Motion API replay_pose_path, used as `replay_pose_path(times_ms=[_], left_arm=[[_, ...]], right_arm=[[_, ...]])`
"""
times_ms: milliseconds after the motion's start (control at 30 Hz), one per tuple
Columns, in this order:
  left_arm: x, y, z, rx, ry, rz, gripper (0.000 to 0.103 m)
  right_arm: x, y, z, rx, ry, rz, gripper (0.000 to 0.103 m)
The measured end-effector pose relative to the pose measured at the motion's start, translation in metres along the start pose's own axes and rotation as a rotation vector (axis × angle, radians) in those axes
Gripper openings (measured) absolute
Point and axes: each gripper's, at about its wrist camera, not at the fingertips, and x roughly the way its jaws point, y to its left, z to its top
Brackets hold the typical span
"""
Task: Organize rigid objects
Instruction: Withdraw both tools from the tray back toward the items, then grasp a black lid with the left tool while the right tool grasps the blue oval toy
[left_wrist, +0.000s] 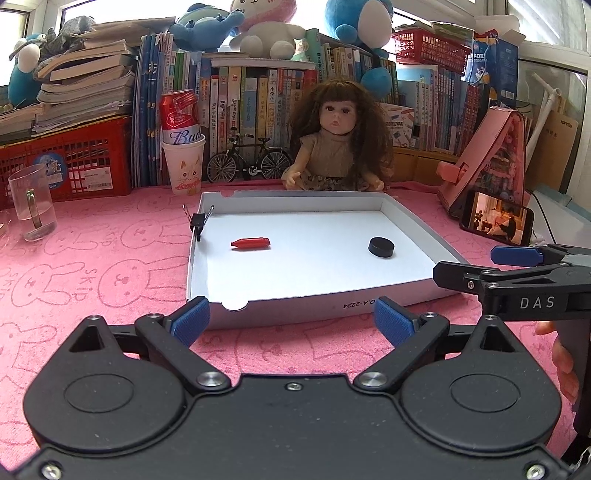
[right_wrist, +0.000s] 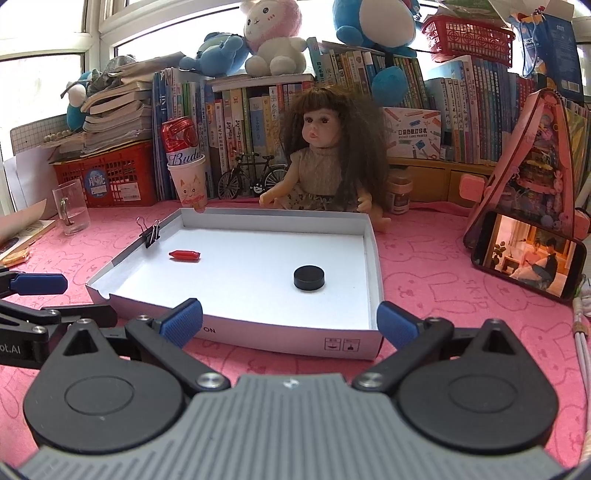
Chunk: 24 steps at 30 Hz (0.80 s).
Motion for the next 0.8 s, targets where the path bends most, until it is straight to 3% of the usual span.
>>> replay_pose_path(times_ms=[700,800], left_arm=[[-0.032,0.018,-0.039,-0.005,0.005,0.038,0.095],[-0.040,0.019,-0.048,0.018,0.003,0.048,0.088]], right_arm=[[-0.031,-0.017,-0.035,-0.029,0.003,-0.057,0.103],[-0.039,-0.017,-0.044,-0.033,0.006,-0.043,0.103]])
